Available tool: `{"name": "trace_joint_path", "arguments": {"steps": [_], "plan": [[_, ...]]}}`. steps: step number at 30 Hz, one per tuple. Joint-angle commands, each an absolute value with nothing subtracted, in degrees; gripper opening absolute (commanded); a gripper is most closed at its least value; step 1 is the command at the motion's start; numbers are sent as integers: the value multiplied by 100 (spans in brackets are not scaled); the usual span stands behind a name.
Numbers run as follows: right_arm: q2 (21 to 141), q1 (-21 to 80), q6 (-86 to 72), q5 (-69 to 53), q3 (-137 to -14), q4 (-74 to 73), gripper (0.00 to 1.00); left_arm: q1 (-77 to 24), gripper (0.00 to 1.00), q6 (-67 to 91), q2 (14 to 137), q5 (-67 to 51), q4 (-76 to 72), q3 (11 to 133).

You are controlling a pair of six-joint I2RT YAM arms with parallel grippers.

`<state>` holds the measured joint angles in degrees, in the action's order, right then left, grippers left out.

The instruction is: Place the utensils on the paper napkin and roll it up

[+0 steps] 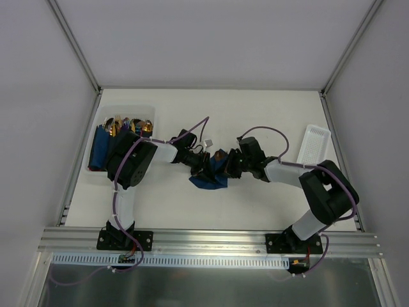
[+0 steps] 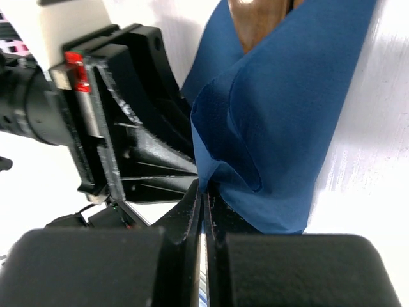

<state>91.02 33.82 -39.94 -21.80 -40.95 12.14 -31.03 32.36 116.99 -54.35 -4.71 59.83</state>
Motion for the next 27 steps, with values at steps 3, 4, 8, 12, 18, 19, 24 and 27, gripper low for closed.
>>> {"name": "trace_joint_path", "arguments": {"steps": [3,4,8,12,18,19,24,27], "plan": [[9404,3419,-3911,-2215,-4254,1265,0,-3085,18,3023,11751,-5177,-334,6073],[9456,3428,-3920,-2241,-4237,1300,0,-3094,19,2997,11725,-5203,-343,6056],[9668,3419,-3973,-2303,-4175,1476,0,-3085,22,2918,11462,-5326,-334,5933],[9835,3428,-4008,-2355,-4149,1617,0,-3050,27,2795,10892,-5510,-308,5635],[10055,3428,-4069,-2487,-4184,1819,10,-2866,31,2646,10092,-5660,-123,5256],[10072,3419,-4078,-2496,-4184,1845,14,-2804,31,2663,10012,-5669,-97,5204],[10107,3419,-4113,-2584,-4184,1968,43,-2392,31,2777,9852,-5564,-62,5439],[10090,3419,-4113,-2602,-4166,1986,51,-2347,31,2839,10089,-5520,-35,5738]]}}
